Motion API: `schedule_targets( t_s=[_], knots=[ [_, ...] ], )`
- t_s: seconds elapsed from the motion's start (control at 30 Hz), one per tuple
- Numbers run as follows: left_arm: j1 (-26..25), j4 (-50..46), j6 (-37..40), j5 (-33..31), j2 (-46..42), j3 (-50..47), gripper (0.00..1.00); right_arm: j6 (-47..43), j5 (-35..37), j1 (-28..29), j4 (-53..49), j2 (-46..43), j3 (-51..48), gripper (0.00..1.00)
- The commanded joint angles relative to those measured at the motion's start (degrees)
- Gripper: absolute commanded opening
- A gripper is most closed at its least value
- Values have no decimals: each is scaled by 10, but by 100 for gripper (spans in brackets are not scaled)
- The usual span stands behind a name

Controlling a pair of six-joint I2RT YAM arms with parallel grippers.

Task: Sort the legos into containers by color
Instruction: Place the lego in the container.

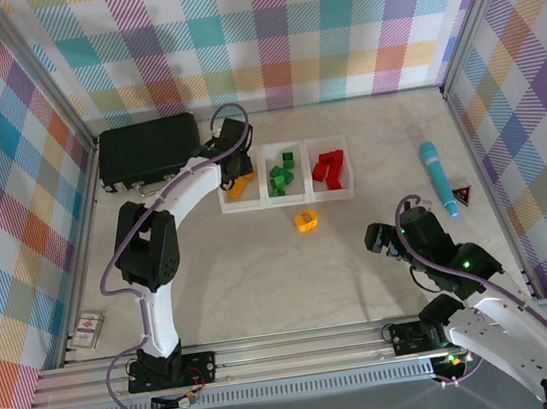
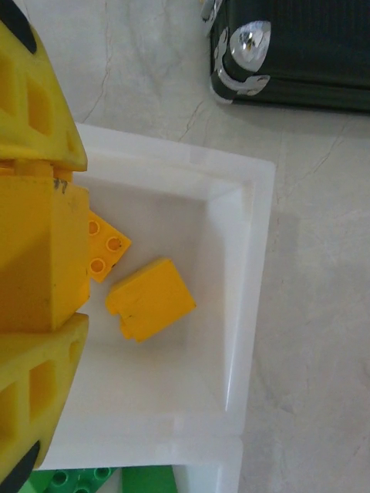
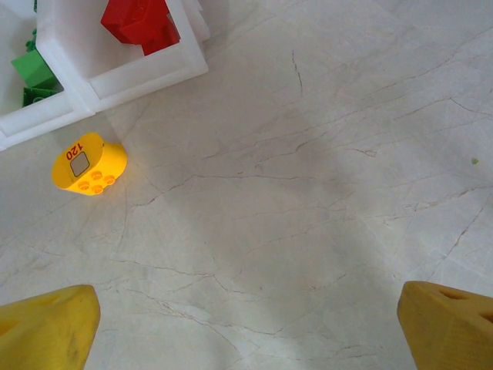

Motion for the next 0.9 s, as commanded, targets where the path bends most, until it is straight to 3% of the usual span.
schedule_targets(
  t_s=[0.0,0.43,0.8,0.87],
  knots=[
    [5,-22,-14,19,10,19,34,-17,7,-4,26,15,-8,99],
    [5,-35,-57,79,21,-11,40,-45,-5,-5,72,77,0,99],
    [5,-32,-64,106,31,-20,55,-35,-8,-5,56,63,-2,99],
    [5,-37,-59,103,25,-17,63,-30,-6,-5,51,55,-4,99]
  ],
)
